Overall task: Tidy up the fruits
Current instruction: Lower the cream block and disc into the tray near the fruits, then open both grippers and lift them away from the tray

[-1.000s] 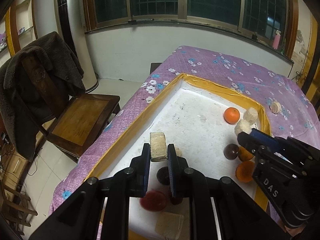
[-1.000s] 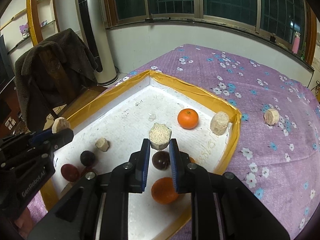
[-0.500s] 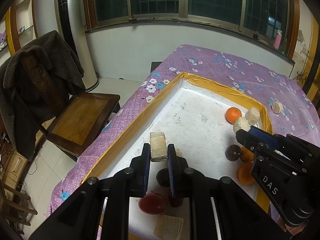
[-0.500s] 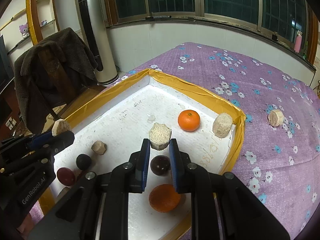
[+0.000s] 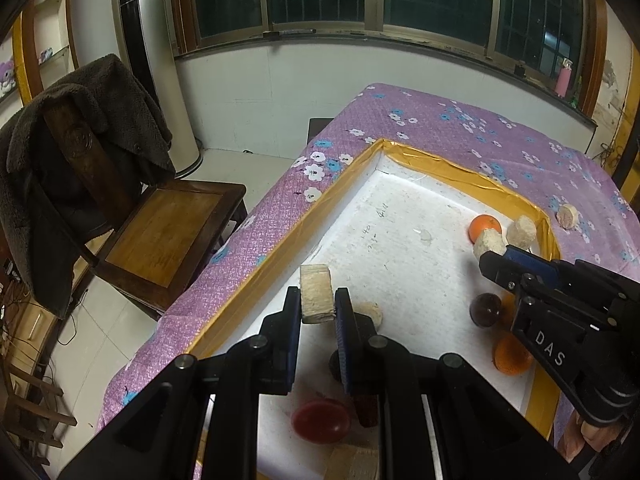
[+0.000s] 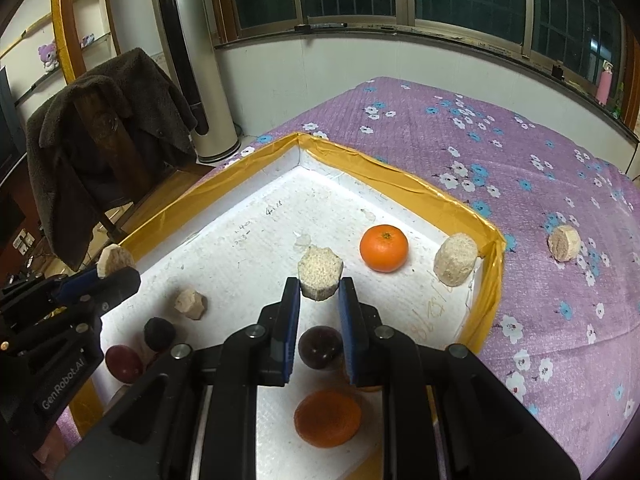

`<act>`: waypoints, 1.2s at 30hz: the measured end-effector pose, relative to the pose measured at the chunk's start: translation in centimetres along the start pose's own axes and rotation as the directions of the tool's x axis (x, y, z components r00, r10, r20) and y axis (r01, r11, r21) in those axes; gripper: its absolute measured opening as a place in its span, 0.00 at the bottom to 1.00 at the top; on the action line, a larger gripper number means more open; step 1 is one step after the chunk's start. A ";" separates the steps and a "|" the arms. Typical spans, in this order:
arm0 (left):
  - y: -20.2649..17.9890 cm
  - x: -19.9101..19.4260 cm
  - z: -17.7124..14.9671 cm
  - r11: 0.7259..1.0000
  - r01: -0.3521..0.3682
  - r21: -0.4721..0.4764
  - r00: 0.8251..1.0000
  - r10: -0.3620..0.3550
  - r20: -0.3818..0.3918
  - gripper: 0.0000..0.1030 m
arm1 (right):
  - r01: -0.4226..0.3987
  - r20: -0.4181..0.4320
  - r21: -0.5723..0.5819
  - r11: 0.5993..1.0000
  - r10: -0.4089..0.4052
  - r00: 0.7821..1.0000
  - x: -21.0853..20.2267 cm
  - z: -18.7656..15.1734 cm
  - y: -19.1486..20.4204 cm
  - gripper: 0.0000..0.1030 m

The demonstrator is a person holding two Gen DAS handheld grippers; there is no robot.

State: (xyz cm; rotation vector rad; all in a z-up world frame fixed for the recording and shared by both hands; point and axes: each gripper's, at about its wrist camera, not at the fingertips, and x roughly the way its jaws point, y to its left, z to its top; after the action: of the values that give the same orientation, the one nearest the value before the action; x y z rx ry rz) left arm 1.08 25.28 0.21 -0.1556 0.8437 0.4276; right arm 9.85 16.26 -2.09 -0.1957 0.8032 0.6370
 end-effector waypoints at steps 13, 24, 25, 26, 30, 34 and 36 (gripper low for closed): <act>0.1 1.3 0.5 1.000 -0.007 -0.006 1.000 0.007 -0.012 0.15 | 0.012 -0.026 0.021 1.000 -0.011 1.000 1.8 1.1 -1.0 0.21; 0.2 1.6 0.4 1.000 -0.013 -0.001 1.000 0.013 -0.018 0.15 | 0.005 -0.050 0.010 1.000 -0.004 0.999 2.5 1.6 -1.0 0.21; 0.2 1.6 0.5 1.000 -0.013 -0.002 1.000 0.013 -0.019 0.15 | 0.006 -0.056 0.008 1.000 -0.005 0.998 2.7 1.6 -1.0 0.21; 0.2 1.6 0.5 1.000 -0.014 -0.004 1.000 0.014 -0.020 0.15 | 0.007 -0.057 0.008 1.000 -0.006 0.998 2.7 1.6 -1.0 0.21; 0.3 1.7 0.6 1.000 -0.015 -0.006 1.000 0.015 -0.024 0.15 | 0.007 -0.061 0.011 1.000 -0.006 0.998 2.8 1.5 -1.1 0.21; 0.3 1.7 0.6 1.000 -0.020 -0.014 1.000 0.020 -0.024 0.15 | 0.009 -0.071 0.005 1.000 -0.008 0.997 3.0 1.5 -1.1 0.21; 0.3 1.9 0.5 1.000 -0.021 -0.011 0.999 0.021 -0.041 0.16 | 0.015 -0.072 0.011 1.000 -0.014 0.997 3.0 1.6 -1.1 0.21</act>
State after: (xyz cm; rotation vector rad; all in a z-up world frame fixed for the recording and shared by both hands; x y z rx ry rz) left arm 2.44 26.28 -0.91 -0.1667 0.8838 0.4503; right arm 13.09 17.38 -3.21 -0.2151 0.8741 0.6141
